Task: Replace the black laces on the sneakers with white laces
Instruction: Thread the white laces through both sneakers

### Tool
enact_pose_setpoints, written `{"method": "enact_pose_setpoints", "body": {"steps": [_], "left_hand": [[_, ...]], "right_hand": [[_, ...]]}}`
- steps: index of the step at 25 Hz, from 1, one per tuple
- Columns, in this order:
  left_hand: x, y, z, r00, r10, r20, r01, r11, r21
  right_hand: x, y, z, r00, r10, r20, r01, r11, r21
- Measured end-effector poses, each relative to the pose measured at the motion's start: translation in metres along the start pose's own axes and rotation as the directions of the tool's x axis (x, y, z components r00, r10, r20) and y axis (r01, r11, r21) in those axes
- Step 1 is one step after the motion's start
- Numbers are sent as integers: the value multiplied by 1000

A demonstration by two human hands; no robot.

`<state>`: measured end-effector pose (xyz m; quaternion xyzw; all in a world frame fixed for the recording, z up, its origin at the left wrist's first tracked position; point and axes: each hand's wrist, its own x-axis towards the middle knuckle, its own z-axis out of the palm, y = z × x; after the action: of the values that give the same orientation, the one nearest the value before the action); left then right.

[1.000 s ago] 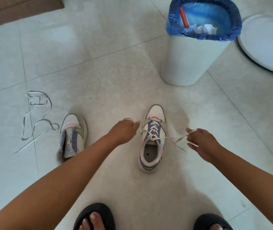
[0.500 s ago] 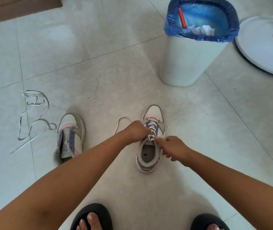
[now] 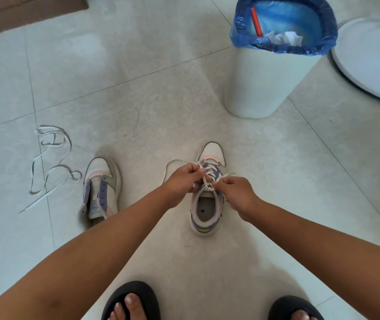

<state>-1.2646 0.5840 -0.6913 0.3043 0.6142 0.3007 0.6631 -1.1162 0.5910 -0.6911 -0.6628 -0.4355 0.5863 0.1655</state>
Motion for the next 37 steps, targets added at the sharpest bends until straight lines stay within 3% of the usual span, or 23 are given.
{"method": "enact_pose_setpoints", "body": {"steps": [3, 7, 12, 15, 18, 20, 22, 25, 27, 29, 30, 33, 35, 37], "left_hand": [[0, 1, -3, 1000, -18, 13, 19, 1000, -6], [-1, -2, -3, 999, -43, -2, 43, 999, 10], [0, -2, -4, 997, -76, -19, 74, 995, -73], [-1, -7, 1, 985, -155, -69, 129, 949, -287], [-3, -7, -2, 975, -214, -62, 176, 909, -377], [-5, -3, -5, 988, -138, -61, 121, 966, -230], [-6, 3, -4, 992, 59, -116, -49, 994, 93], [-5, 9, 0, 918, 384, -98, -290, 820, 492], [-4, 10, -1, 904, 427, -16, -361, 785, 503], [-6, 9, -4, 920, 384, 80, -368, 775, 513], [-7, 9, -8, 923, 365, 122, -362, 718, 595], [-15, 9, -22, 931, 300, 207, -322, 410, 853], [-25, 6, -35, 948, 47, 314, -309, 358, 881], [-40, 5, -43, 859, -392, 329, -165, 395, 904]], "right_hand": [[1, -4, 1, 992, -122, -35, 124, 991, 54], [5, -5, -3, 995, 57, 76, -82, 919, 386], [12, -6, -3, 979, 21, 203, -112, 889, 443], [16, -5, -7, 982, 36, 185, -120, 878, 464], [14, -7, -11, 982, 3, 190, -72, 931, 359], [12, -12, -10, 980, -88, 181, 52, 980, 193], [9, -20, -7, 958, -200, 204, 204, 979, 5], [6, -26, 2, 924, -271, 270, 355, 871, -339], [5, -25, 1, 930, -248, 270, 326, 896, -301], [4, -24, -3, 936, -226, 269, 272, 951, -149], [4, -22, -5, 944, -210, 254, 238, 968, -85], [9, -17, -12, 962, -101, 253, 85, 994, 73], [13, -14, -16, 956, -11, 292, -32, 989, 142], [15, -13, -18, 948, 28, 316, -79, 986, 148]]}}
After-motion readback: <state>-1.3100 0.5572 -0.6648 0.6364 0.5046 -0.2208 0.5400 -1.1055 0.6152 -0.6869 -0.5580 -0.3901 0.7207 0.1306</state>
